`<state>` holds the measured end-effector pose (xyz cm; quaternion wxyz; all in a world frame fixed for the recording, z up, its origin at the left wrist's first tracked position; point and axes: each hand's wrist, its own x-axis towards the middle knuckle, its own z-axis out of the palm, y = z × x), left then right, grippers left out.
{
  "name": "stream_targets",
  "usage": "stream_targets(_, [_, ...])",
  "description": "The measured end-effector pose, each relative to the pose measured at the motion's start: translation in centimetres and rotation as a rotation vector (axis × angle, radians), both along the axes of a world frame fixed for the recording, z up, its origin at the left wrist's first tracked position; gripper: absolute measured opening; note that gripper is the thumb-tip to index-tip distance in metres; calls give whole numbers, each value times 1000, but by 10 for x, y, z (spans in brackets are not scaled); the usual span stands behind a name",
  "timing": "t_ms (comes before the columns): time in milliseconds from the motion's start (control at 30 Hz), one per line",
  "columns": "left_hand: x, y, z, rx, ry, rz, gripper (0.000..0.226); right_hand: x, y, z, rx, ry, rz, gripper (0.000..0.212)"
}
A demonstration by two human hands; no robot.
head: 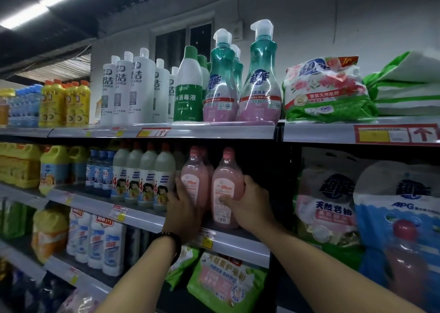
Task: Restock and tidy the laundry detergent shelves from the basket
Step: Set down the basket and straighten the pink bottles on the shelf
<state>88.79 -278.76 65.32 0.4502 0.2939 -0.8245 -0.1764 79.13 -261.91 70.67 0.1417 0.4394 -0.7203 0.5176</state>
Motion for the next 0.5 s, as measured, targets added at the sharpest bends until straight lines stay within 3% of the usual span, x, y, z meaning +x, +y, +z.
stream_targets(133, [1, -17, -2, -64, -109, 56, 117, 4, -3, -1, 49, 25, -83, 68])
stream_targets(267, [12, 6, 8, -69, -58, 16, 102, 10, -7, 2, 75, 16, -24, 70])
stream_targets(400, [15, 28, 19, -188, -91, 153, 89, 17, 0, 5, 129, -8, -23, 74])
stream_targets(500, [12, 58, 29, -285, -67, 205, 68, 19, 16, 6, 125, -23, -34, 64])
